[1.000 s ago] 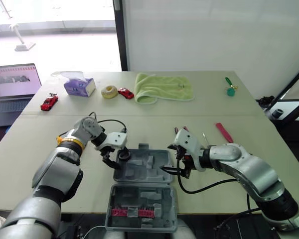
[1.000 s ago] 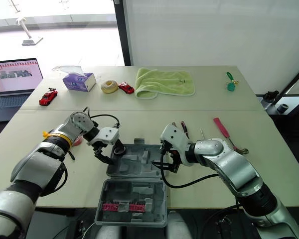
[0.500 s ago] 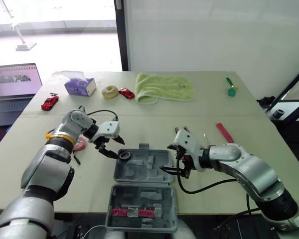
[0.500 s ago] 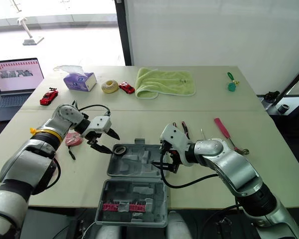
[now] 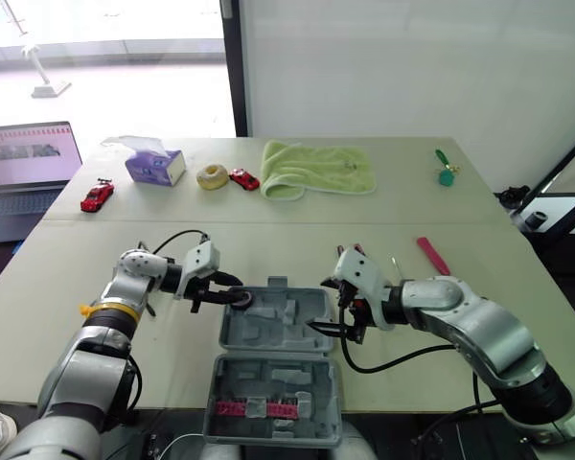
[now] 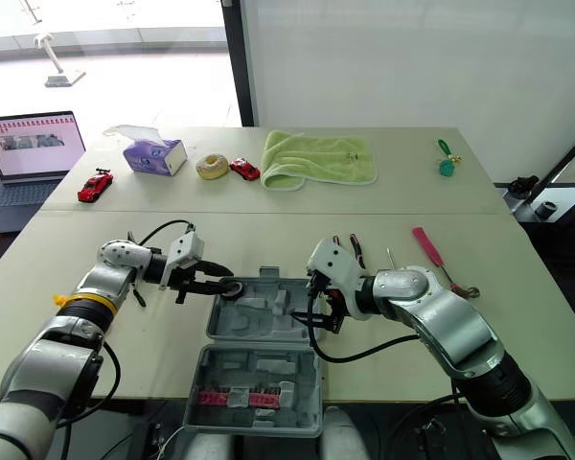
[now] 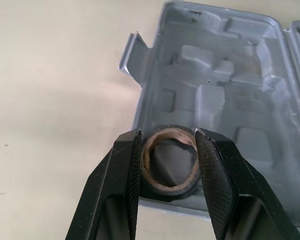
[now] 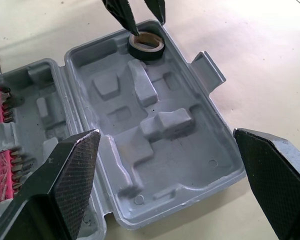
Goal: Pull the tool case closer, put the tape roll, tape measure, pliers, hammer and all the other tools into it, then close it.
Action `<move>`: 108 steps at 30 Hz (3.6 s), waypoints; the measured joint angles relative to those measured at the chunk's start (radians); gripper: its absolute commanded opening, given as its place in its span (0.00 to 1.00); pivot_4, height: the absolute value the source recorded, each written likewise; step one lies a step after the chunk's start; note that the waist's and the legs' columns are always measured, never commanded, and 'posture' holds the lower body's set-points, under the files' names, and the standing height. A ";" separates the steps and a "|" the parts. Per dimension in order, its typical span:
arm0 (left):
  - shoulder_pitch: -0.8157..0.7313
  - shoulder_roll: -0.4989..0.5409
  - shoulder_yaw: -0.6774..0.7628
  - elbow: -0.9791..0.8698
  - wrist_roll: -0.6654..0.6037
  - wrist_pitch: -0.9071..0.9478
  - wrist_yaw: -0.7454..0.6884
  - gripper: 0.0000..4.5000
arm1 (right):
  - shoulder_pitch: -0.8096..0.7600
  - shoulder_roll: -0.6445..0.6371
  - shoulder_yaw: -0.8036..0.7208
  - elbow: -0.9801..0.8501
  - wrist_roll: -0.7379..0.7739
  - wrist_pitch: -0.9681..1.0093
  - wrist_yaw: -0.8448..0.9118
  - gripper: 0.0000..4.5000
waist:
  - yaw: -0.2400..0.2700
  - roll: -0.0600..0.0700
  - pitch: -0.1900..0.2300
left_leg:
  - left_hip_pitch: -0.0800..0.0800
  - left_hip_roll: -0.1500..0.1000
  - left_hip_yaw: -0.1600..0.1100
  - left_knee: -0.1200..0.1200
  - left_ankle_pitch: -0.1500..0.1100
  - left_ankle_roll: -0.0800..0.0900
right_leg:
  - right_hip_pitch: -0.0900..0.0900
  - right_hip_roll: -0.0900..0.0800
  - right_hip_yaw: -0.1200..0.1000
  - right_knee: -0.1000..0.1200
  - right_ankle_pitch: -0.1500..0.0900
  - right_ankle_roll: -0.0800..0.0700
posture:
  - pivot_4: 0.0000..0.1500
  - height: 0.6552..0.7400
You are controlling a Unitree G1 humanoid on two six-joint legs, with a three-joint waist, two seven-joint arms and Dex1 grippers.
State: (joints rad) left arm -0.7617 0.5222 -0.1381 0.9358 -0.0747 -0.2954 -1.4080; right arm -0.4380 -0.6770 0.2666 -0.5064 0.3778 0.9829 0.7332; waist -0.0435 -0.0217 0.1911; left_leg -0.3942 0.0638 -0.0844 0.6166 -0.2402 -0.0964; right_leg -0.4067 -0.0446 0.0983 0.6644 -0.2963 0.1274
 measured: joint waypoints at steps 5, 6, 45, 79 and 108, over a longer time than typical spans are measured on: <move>0.039 -0.030 0.037 -0.017 -0.026 -0.001 0.039 0.40 | 0.000 0.001 0.000 0.000 0.000 0.000 -0.001 1.00 | -0.001 0.000 0.000 | 0.000 0.000 0.000 0.000 0.000 0.000 | 0.000 0.000 0.000 0.000 0.000 0.000 | 1.00 1.00; 0.040 -0.029 0.037 -0.022 -0.026 0.001 0.042 0.40 | 0.000 0.001 0.000 0.000 0.000 0.000 -0.001 1.00 | -0.001 0.000 0.000 | 0.000 0.000 0.000 0.000 0.000 0.000 | 0.000 0.000 0.000 0.000 0.000 0.000 | 1.00 1.00; 0.066 -0.019 0.035 -0.079 -0.023 0.044 0.015 0.10 | 0.000 0.007 0.001 0.000 -0.001 0.000 -0.004 1.00 | -0.001 0.000 0.000 | 0.000 0.000 0.000 0.000 0.000 0.000 | 0.000 0.000 0.000 0.000 0.000 0.000 | 1.00 1.00; 0.061 0.006 -0.002 -0.080 0.006 0.052 0.018 0.10 | 0.009 0.008 0.001 0.000 0.001 0.003 -0.012 1.00 | -0.001 0.001 0.000 | 0.002 0.000 0.000 -0.001 0.000 0.000 | 0.001 0.000 0.000 0.000 0.000 0.000 | 1.00 1.00; 0.058 -0.038 -0.021 -0.084 0.024 0.069 0.094 0.10 | 0.051 -0.003 -0.048 -0.048 0.029 0.008 -0.022 1.00 | 0.000 0.000 0.000 | 0.001 0.000 0.000 -0.001 0.000 0.000 | 0.001 0.000 0.000 -0.001 0.000 0.000 | 1.00 1.00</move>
State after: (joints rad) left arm -0.7038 0.4845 -0.1594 0.8517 -0.0506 -0.2265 -1.3141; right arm -0.3866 -0.6801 0.2185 -0.5539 0.4071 0.9912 0.7114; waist -0.0437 -0.0217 0.1911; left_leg -0.3934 0.0638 -0.0844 0.6155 -0.2402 -0.0963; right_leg -0.4057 -0.0442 0.0982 0.6636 -0.2964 0.1274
